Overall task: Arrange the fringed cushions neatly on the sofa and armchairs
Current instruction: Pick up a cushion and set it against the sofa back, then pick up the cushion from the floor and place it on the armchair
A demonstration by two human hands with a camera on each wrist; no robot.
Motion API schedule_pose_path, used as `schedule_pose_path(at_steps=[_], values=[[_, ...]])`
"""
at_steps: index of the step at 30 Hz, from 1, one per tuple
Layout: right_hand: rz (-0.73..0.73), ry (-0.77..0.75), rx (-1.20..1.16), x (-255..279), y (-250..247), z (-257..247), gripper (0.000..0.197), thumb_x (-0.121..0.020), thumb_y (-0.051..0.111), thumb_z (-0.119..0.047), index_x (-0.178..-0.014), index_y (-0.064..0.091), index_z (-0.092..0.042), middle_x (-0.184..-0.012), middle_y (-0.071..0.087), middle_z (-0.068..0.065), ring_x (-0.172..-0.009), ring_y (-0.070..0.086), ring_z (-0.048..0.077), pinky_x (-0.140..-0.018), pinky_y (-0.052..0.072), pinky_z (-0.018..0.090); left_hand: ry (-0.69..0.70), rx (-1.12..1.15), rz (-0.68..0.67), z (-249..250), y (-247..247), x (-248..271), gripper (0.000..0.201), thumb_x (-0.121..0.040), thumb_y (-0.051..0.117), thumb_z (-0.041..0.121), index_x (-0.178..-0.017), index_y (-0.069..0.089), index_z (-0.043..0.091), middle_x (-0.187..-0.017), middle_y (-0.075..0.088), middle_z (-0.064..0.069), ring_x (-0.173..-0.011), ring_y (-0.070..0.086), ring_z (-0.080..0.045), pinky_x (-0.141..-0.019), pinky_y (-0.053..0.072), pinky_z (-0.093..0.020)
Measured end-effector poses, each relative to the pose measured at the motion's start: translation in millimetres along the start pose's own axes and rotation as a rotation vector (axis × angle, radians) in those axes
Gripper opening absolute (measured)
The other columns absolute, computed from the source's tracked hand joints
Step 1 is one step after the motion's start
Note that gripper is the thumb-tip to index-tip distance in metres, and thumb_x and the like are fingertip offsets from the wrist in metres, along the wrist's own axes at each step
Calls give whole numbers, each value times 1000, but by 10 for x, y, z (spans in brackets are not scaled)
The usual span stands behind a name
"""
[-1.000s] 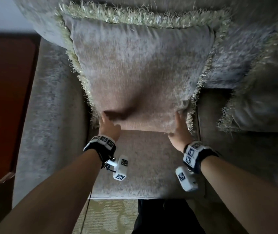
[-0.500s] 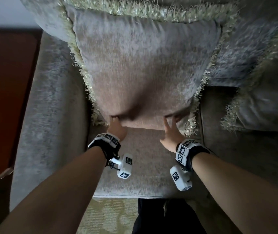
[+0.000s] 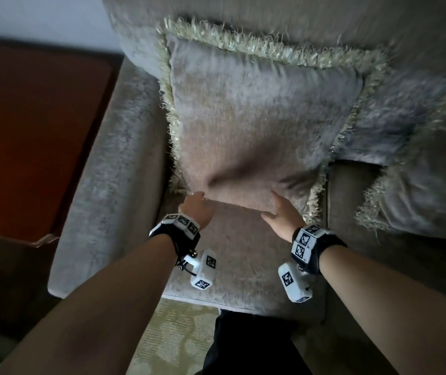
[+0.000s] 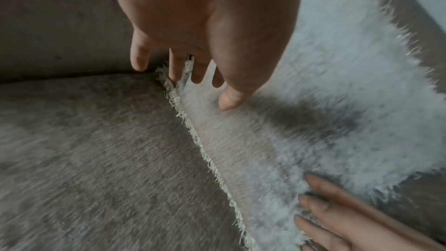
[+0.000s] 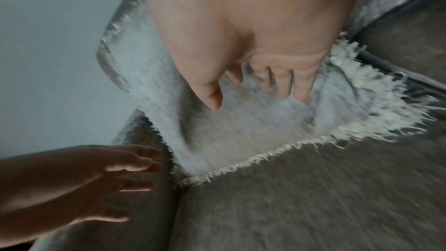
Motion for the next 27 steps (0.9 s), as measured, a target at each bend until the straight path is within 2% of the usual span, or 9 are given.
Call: schedule_pose_path(at_steps=[4, 9, 11, 14, 16, 19, 22, 25, 27], values=[[-6, -93, -81, 323, -305, -593, 70, -99, 54, -31, -157, 17, -21, -163, 19, 3, -148, 26, 22, -117, 27, 34, -11, 48, 68, 50, -449, 386, 63, -79, 56, 36, -139, 46, 19, -143, 47, -12, -128, 48, -37, -110, 38, -44], [-18, -210, -62, 816, -639, -1373, 67, -99, 51, -35, -156, 18, -24, -163, 20, 2, -148, 26, 23, -117, 26, 38, -17, 83, 161, 94, -1186, 1039, 37, -82, 56, 31, -116, 57, 17, -128, 57, -15, -114, 56, -35, -103, 43, -41], [-32, -259, -60, 1040, -740, -1691, 65, -99, 50, -37, -156, 19, -24, -163, 21, 2, -148, 26, 24, -116, 25, 37, -31, 140, 209, 45, -1474, 1319, 48, -86, 57, 35, -129, 54, 14, -133, 55, -15, -121, 54, -35, -104, 43, -40], [-44, -322, -38, 1333, -827, -2127, 64, -99, 50, -38, -155, 22, -21, -161, 25, 4, -147, 28, 25, -117, 25, 39, -44, 236, 275, -72, -1891, 1786, 50, -94, 50, 31, -139, 47, 10, -144, 49, -13, -128, 50, -33, -106, 42, -39], [-65, -382, -24, 1550, -819, -2448, 64, -99, 51, -37, -154, 24, -18, -161, 28, 6, -146, 29, 25, -116, 25, 38, -71, 310, 300, -226, -2168, 2091, 53, -96, 51, 30, -144, 40, 12, -146, 47, -12, -124, 53, -29, -102, 44, -35], [-99, -427, -46, 1843, -764, -2841, 64, -97, 54, -35, -153, 28, -17, -156, 35, 11, -143, 35, 26, -112, 28, 35, -97, 428, 389, -504, -2528, 2489, 54, -94, 56, 34, -143, 43, 15, -137, 55, -10, -113, 56, -25, -88, 43, -29], [-146, -497, -59, 2212, -605, -3274, 64, -96, 53, -37, -153, 30, -19, -154, 39, 9, -140, 38, 24, -110, 30, 34, -132, 514, 480, -854, -2836, 2947, 51, -93, 57, 36, -138, 48, 16, -136, 56, -8, -120, 55, -26, -92, 45, -31], [-193, -546, -79, 2472, -411, -3656, 63, -96, 52, -38, -153, 30, -23, -154, 38, 5, -140, 38, 22, -115, 31, 39, -165, 616, 590, -1186, -3097, 3261, 47, -92, 59, 34, -135, 51, 16, -133, 58, -7, -120, 56, -25, -97, 46, -32], [-237, -586, -60, 2632, -179, -3941, 62, -96, 51, -40, -152, 31, -23, -149, 42, 3, -133, 42, 18, -110, 33, 36, -183, 678, 675, -1477, -3268, 3492, 44, -92, 58, 34, -133, 54, 16, -131, 59, -6, -119, 56, -23, -100, 46, -34]])
Point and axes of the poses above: each hand's wrist, its own x-axis away from the middle knuckle, its own y-axis out of the palm, z = x × y, the point moved 9 cm from there along -x, towards the middle knuckle
